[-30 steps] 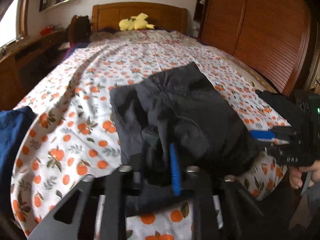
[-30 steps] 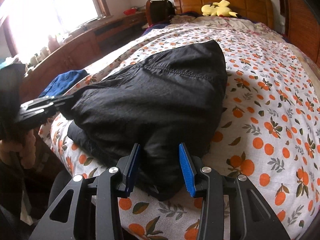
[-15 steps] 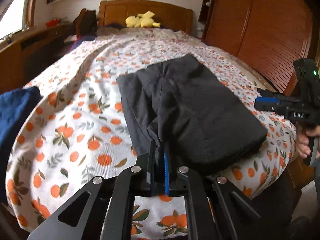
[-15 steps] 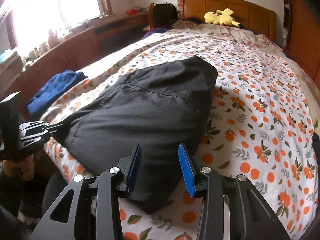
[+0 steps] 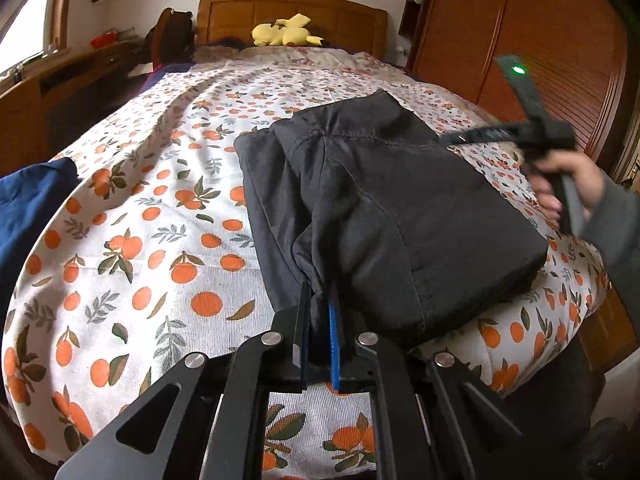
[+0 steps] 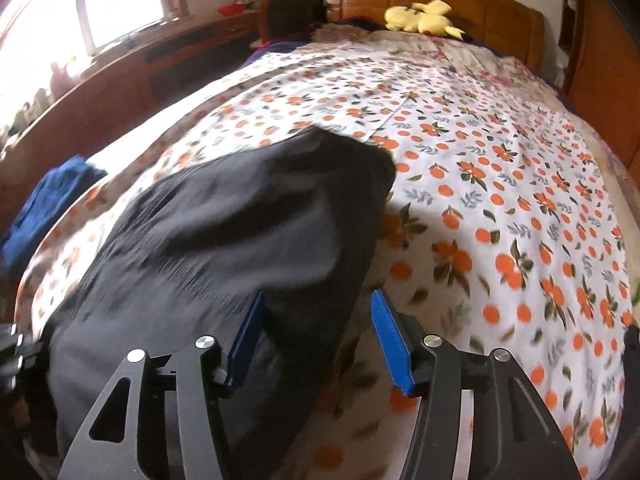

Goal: Fold large clothes

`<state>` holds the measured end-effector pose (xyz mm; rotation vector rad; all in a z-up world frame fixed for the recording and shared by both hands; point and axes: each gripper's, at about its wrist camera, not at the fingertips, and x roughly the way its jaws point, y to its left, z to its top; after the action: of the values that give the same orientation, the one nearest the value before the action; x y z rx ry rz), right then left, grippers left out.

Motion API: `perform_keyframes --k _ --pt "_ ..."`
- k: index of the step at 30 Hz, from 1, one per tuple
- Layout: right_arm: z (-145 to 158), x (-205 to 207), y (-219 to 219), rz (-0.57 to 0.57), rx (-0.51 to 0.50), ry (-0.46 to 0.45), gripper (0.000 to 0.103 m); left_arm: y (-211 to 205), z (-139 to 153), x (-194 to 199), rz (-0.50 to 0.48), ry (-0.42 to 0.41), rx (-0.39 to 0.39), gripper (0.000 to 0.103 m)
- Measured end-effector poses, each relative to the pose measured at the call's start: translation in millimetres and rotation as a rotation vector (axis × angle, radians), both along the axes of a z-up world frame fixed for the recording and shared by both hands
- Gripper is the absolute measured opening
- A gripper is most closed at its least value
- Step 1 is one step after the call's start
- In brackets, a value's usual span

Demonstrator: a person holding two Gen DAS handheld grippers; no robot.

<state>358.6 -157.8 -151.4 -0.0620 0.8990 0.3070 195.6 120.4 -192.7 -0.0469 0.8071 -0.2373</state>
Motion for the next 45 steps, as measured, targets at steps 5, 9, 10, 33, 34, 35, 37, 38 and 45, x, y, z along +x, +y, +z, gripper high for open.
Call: perform_keyframes --k 5,9,10,33,34,35,37,38,45 --pt "-17.4 51.4 -6.5 -0.021 0.085 0.079 0.063 -1.6 1.3 0.2 0.001 0.007 0.009 0.009" --pt "-36.6 76.8 -1.0 -0.003 0.135 0.168 0.069 -2.2 2.3 -0.2 0.001 0.012 0.012 0.010" --pt "-42.4 81.0 0.3 -0.001 0.146 0.192 0.069 -1.9 2.6 -0.8 0.003 0.012 0.011 0.013" --pt "-57.4 83.3 9.6 0.004 0.131 0.228 0.069 4.6 -7.2 -24.6 0.045 0.086 -0.010 0.043" --pt "-57.4 83.3 9.7 0.004 0.132 0.229 0.069 3.4 -7.5 -23.3 0.041 0.087 -0.010 0.043" --pt "-57.5 83.3 9.7 0.003 0.133 0.230 0.069 2.1 -7.9 -22.0 0.038 0.087 -0.010 0.043" --pt "-58.7 83.3 9.2 0.001 0.138 0.232 0.069 -0.4 -9.5 -19.5 0.031 0.091 -0.007 0.043" --pt "-59.7 84.3 8.6 0.001 0.141 0.234 0.069 -0.9 -10.3 -18.2 0.029 0.094 -0.005 0.043" --pt "-63.9 84.8 7.1 -0.005 0.181 0.258 0.065 -6.6 -19.0 -6.1 0.026 0.114 -0.024 0.043"
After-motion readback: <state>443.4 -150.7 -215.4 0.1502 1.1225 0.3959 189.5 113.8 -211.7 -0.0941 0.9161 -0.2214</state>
